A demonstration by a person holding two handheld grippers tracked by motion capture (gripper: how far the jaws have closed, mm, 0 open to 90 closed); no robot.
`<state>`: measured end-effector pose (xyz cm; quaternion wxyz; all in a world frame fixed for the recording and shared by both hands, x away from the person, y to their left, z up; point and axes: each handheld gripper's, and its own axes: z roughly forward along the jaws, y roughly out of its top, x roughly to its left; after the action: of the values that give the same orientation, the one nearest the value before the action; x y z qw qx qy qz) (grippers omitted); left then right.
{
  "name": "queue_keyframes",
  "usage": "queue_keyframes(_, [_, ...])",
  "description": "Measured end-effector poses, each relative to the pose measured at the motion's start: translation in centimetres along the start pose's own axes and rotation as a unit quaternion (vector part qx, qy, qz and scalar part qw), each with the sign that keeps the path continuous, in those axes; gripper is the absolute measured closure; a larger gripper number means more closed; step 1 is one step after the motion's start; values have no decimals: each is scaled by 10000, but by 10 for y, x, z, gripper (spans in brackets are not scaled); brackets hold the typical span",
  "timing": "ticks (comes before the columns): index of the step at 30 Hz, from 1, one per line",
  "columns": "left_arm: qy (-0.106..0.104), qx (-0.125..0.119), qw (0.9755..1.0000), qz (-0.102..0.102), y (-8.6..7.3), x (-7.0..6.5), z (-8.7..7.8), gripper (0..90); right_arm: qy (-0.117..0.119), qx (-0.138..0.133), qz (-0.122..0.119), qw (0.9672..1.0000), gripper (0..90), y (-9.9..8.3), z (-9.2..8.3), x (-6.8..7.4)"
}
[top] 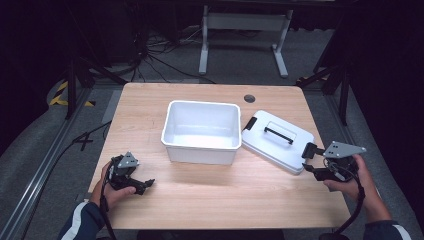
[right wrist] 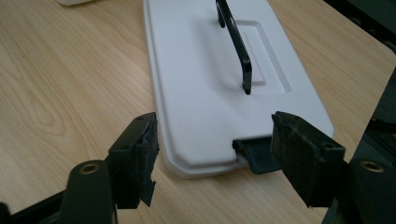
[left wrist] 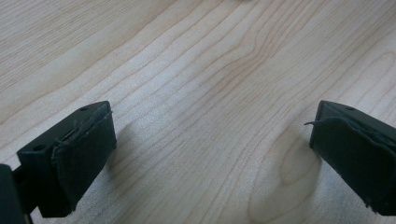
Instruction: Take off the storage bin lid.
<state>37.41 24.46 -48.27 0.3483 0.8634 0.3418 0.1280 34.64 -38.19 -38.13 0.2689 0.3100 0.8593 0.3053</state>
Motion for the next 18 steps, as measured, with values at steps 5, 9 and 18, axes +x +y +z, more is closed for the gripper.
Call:
queue_keyframes(5, [0, -4, 10000, -4, 0, 0, 0, 9, -16, -32, 11, 10000, 311, -11, 0, 7])
queue_keyframes(9, [1, -5, 10000, -8, 0, 0, 0, 9, -21, -15, 5, 10000, 301, -22, 3, 12])
queue_keyframes(18, [0, -2, 10000, -1, 0, 0, 0, 9, 104, 60, 197, 9997, 276, -53, 16, 21])
